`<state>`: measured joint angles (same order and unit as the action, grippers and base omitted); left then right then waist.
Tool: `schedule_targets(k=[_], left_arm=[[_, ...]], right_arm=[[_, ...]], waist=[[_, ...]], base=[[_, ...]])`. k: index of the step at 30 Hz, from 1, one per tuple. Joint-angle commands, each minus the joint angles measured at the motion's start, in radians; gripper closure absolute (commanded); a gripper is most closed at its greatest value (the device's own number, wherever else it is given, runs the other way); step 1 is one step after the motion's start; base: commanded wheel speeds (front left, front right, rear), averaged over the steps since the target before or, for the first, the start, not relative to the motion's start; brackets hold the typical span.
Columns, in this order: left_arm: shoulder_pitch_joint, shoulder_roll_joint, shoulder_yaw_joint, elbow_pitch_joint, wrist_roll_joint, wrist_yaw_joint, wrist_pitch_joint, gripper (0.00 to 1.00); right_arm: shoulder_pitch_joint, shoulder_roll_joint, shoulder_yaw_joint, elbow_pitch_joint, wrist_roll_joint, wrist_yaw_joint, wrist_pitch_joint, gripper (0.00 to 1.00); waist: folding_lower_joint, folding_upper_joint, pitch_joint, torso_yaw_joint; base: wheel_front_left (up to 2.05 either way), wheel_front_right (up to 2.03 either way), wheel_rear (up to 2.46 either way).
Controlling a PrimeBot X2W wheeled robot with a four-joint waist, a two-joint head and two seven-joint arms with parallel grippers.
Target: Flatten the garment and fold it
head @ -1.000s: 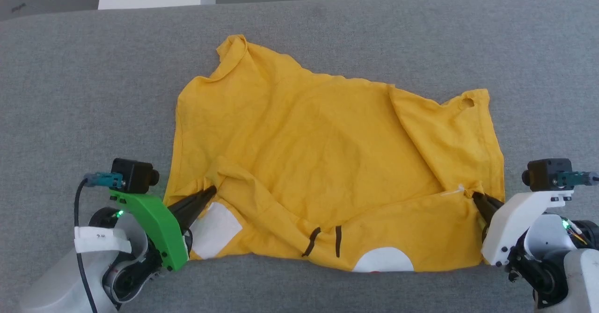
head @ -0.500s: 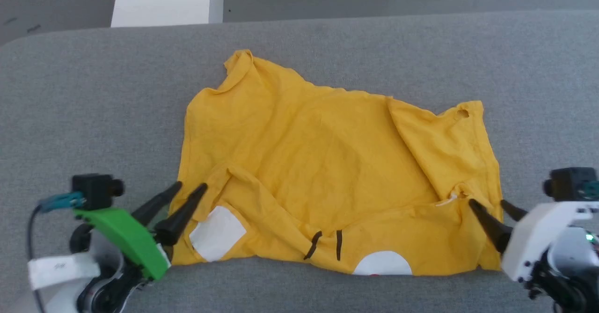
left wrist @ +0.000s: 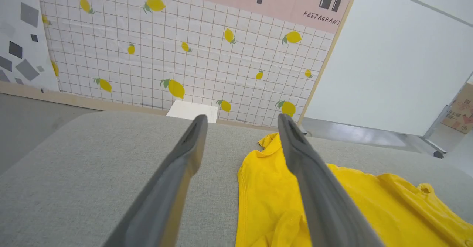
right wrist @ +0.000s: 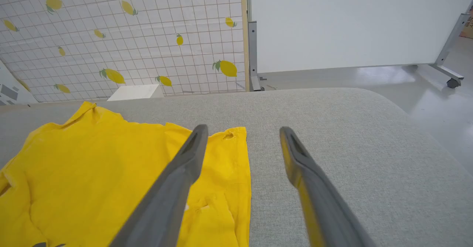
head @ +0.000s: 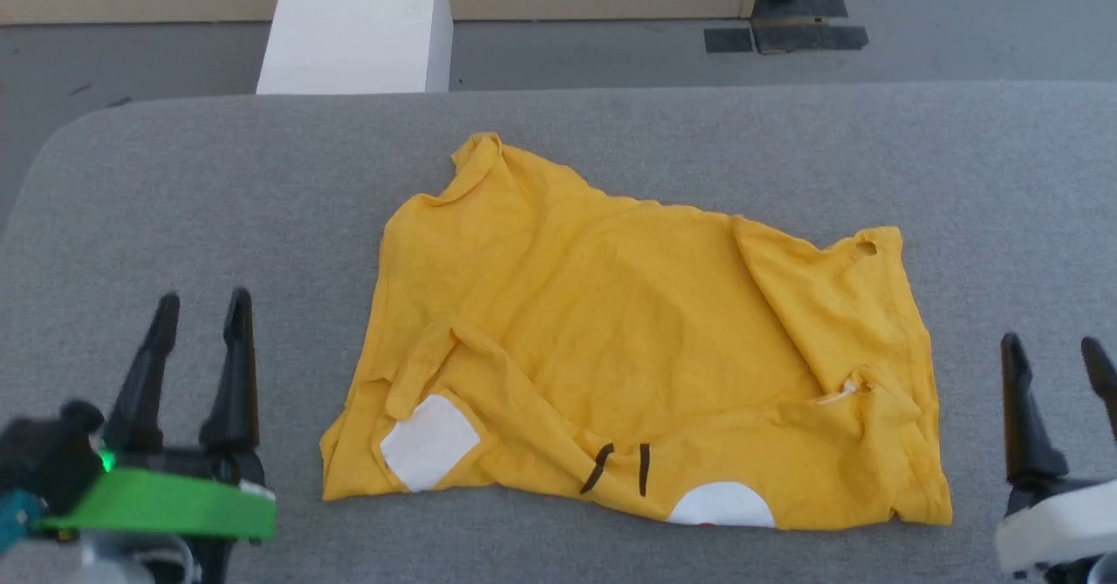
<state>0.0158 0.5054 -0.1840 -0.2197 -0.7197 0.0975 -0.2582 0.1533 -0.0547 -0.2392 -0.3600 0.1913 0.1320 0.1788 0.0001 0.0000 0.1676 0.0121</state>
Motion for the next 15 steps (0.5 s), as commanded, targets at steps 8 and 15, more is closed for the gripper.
schedule_targets(k=[8,15], left_arm=[[0.183,-0.226,0.124,0.027,0.24,-0.097,-0.003,0.0],[0.216,-0.249,0.141,0.105,0.283,-0.164,0.008,0.0]], right_arm=[[0.079,0.004,0.025,0.179,-0.043,-0.001,-0.261,0.0],[0.075,0.004,0.026,0.247,-0.051,-0.001,-0.311,0.0]], waist=[[-0.0001,0.0,-0.046,0.0],[-0.0001,0.0,-0.052,-0.003]], base=[[0.0,0.0,0.0],[0.0,0.0,0.0]])
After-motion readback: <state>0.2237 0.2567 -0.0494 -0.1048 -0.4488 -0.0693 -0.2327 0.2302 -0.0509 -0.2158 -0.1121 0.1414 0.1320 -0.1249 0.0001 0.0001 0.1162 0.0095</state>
